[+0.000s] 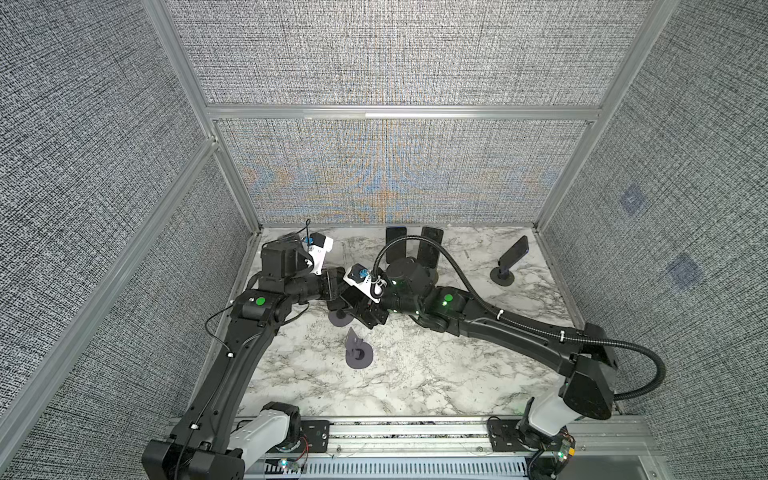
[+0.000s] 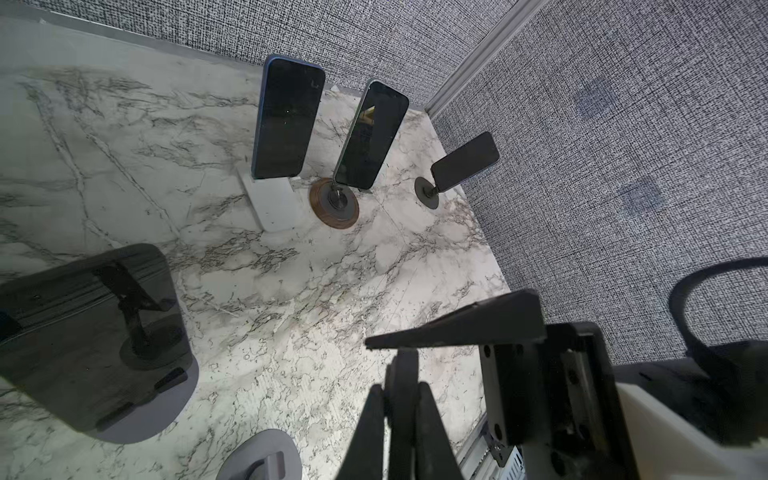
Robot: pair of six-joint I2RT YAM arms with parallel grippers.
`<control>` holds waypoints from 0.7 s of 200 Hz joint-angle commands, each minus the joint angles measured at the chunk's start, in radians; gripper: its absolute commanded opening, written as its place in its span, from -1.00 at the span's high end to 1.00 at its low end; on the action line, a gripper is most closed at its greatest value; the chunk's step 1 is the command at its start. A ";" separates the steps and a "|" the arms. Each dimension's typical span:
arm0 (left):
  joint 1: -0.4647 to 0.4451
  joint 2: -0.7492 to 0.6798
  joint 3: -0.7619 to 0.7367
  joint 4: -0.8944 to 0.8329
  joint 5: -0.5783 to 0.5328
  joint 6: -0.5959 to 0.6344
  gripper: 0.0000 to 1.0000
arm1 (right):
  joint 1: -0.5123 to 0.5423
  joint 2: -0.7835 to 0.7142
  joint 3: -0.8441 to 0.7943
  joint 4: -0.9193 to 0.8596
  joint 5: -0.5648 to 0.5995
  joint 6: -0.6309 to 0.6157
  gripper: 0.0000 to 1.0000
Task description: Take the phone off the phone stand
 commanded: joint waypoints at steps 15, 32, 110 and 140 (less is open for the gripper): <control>0.000 -0.004 -0.007 0.076 0.002 -0.026 1.00 | 0.006 0.003 0.000 0.040 0.080 0.023 -0.53; 0.001 -0.006 -0.012 0.083 0.002 -0.028 1.00 | 0.005 0.000 -0.008 0.052 0.081 0.032 -0.35; 0.000 -0.016 -0.033 0.125 0.030 -0.036 1.00 | 0.001 -0.002 -0.021 0.073 0.044 0.054 -0.12; 0.001 -0.018 -0.040 0.132 0.016 -0.036 0.30 | -0.009 -0.002 -0.022 0.065 0.065 0.085 -0.04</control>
